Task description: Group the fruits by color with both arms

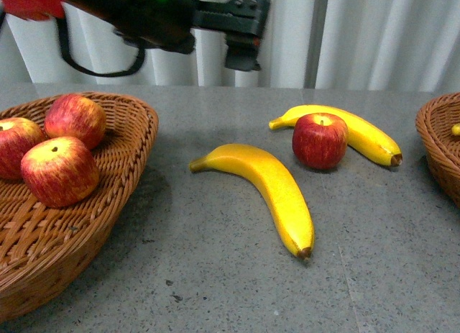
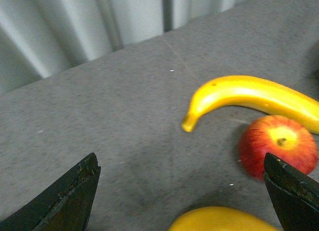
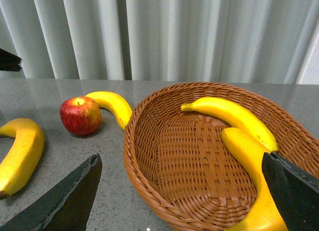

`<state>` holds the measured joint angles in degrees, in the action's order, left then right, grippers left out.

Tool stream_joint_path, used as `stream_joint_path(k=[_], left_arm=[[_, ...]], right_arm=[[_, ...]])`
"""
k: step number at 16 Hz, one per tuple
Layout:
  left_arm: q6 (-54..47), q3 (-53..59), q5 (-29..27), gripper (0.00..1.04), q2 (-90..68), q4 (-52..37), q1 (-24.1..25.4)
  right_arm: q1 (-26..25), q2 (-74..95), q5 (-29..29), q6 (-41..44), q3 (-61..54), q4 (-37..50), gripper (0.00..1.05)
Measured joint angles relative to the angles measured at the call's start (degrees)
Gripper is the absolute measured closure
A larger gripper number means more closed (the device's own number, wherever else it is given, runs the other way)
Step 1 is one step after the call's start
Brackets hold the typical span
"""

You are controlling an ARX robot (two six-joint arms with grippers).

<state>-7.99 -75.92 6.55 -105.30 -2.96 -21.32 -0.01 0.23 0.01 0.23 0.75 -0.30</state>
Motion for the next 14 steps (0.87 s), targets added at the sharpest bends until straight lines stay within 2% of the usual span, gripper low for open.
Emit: stream_joint_path(k=[1, 2, 3, 6, 14], left_arm=[[-0.04, -0.46, 0.04, 0.07, -1.51, 0.04, -3.02], [-1.27, -0.46, 0.85, 0.07, -2.71, -0.61, -8.59], [-2.67, -0.44, 1.68, 0.07, -4.11, -1.53, -10.29], [-4.13, -0.26, 2.56, 0.07, -7.15, -2.64, -10.12], [-5.84, -8.9, 4.7, 0.07, -13.81, -1.51, -9.07]], right_arm=[[0.0, 0.0, 0.0, 0.0, 0.0, 0.0, 0.07], [0.0, 0.0, 0.0, 0.0, 0.0, 0.02, 0.07], [0.0, 0.0, 0.0, 0.0, 0.0, 0.02, 0.07], [0.0, 0.0, 0.0, 0.0, 0.0, 0.0, 0.07], [0.0, 0.0, 0.0, 0.0, 0.0, 0.02, 0.07]])
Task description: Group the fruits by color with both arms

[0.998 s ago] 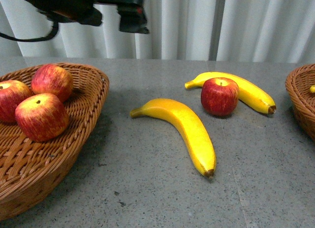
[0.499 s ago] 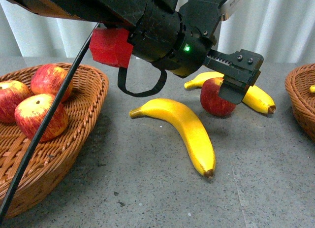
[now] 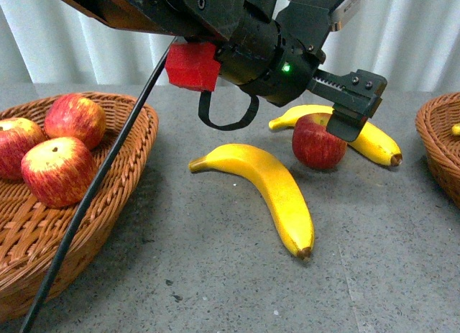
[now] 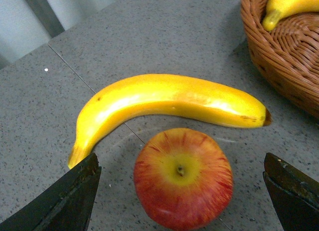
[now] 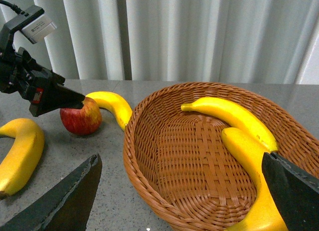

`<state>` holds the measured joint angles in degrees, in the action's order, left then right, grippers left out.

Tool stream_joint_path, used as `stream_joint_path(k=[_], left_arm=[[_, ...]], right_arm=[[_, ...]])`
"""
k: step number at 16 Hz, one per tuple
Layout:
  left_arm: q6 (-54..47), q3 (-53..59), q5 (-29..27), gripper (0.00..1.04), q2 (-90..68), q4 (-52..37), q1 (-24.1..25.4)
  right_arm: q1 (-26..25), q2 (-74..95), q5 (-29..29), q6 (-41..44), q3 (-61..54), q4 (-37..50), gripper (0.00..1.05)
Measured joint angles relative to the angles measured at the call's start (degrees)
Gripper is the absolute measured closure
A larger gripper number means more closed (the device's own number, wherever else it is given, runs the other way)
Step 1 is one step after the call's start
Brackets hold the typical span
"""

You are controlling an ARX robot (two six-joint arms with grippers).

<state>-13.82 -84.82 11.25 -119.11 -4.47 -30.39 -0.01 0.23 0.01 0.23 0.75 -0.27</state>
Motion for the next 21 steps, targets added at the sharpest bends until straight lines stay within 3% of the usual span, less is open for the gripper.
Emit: stream_joint_path(k=[13, 14, 15, 16, 21], left_arm=[[0.31, -4.48, 1.88, 0.07, -8.92, 0.22, -0.24], [0.31, -4.55, 1.88, 0.12, -9.11, 0.2, -0.24], [0.5, -4.66, 1.95, 0.31, -9.14, 0.2, -0.39], [0.5, -4.66, 1.88, 0.35, -9.09, 0.28, -0.61], [0.74, -2.86, -2.99, 0.36, -1.46, 1.57, -0.52]], right_arm=[[0.0, 0.0, 0.0, 0.0, 0.0, -0.02, 0.07], [0.0, 0.0, 0.0, 0.0, 0.0, -0.02, 0.07], [0.0, 0.0, 0.0, 0.0, 0.0, -0.02, 0.07], [0.0, 0.0, 0.0, 0.0, 0.0, -0.02, 0.07], [0.0, 0.0, 0.0, 0.0, 0.0, 0.0, 0.07]])
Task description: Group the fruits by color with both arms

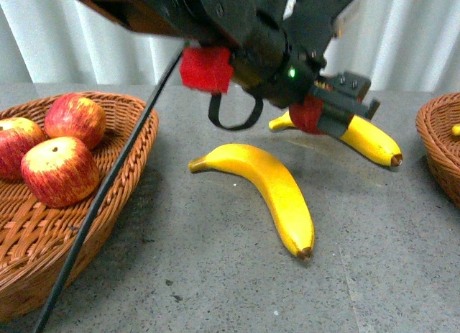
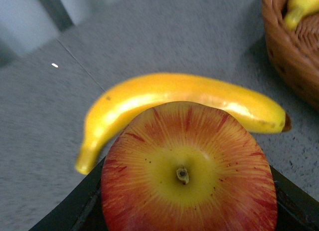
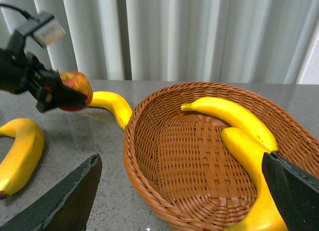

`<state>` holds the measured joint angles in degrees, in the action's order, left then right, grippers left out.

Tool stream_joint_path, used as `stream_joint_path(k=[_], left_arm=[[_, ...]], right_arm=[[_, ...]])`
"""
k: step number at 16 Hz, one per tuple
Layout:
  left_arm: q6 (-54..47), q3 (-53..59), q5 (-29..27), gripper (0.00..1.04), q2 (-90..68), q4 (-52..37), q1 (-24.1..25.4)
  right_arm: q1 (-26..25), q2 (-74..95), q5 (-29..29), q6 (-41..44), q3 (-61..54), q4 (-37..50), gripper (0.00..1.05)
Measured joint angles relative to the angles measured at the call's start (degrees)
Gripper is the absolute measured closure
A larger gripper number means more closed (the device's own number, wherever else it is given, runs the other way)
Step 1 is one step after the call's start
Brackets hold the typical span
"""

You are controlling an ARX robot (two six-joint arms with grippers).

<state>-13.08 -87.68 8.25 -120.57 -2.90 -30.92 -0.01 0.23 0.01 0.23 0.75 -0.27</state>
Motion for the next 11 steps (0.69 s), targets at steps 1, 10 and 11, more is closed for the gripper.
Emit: stream_joint_path(k=[1, 10, 11], left_arm=[[0.79, 1.2, -2.75, 0.36, 4.37, 0.35, 0.35], [6.51, 43.15, -30.01, 0.36, 49.55, -6.95, 2.86], [9.31, 49.16, -32.61, 0.36, 55.21, -2.78, 2.78]], right_arm=[[0.0, 0.0, 0.0, 0.0, 0.0, -0.02, 0.07], [0.0, 0.0, 0.0, 0.0, 0.0, 0.0, 0.07], [0.0, 0.0, 0.02, 0.0, 0.0, 0.0, 0.07]])
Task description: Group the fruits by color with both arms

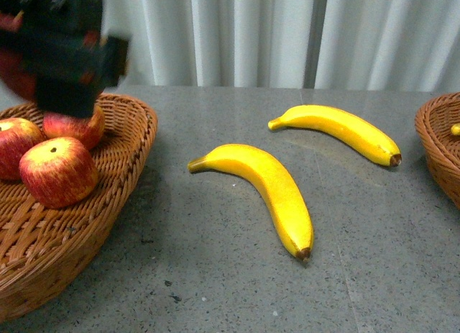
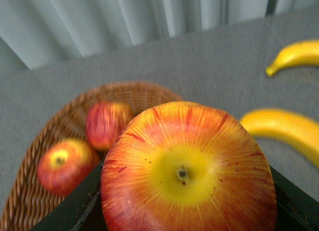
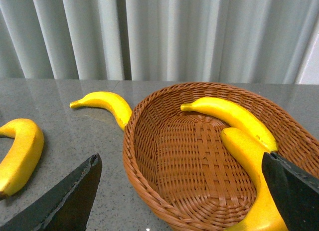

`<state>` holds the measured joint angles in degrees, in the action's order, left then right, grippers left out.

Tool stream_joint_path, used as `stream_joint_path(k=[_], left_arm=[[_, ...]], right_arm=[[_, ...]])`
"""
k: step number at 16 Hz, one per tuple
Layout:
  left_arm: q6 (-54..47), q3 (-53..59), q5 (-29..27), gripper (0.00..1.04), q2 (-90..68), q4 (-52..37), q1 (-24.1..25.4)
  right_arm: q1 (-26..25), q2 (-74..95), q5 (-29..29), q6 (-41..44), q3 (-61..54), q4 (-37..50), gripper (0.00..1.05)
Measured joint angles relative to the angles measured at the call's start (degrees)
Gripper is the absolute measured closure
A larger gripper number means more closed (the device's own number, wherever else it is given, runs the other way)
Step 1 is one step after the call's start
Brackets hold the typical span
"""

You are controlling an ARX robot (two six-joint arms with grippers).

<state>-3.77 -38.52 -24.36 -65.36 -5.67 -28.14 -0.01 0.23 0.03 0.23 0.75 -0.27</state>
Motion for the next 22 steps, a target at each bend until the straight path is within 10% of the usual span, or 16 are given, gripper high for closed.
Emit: stream_joint_path(k=[4, 7, 17, 19, 22], left_arm=[[4.57, 5.55, 3.67, 0.36, 5.73, 0.55, 10.71], [4.9, 5.27, 6.8, 0.05, 3.85, -0.83, 12.72], [2.6, -0.46, 6.78, 0.07, 11.63, -4.28, 14.73], [2.62, 2.16, 9.03, 0.15, 13.84, -8.72, 15.63], [3.41, 15.96, 17.66, 0.57, 25.64, -11.74, 22.29]], right_arm=[[0.0, 0.0, 0.0, -0.02, 0.0, -0.02, 0.07], [0.0, 0.0, 0.0, 0.0, 0.0, 0.0, 0.07], [0.0, 0.0, -0.02, 0.0, 0.0, 0.0, 0.07], [0.0, 0.0, 0.0, 0.0, 0.0, 0.0, 0.07], [0.0, 0.0, 0.0, 0.0, 0.0, 0.0, 0.07]])
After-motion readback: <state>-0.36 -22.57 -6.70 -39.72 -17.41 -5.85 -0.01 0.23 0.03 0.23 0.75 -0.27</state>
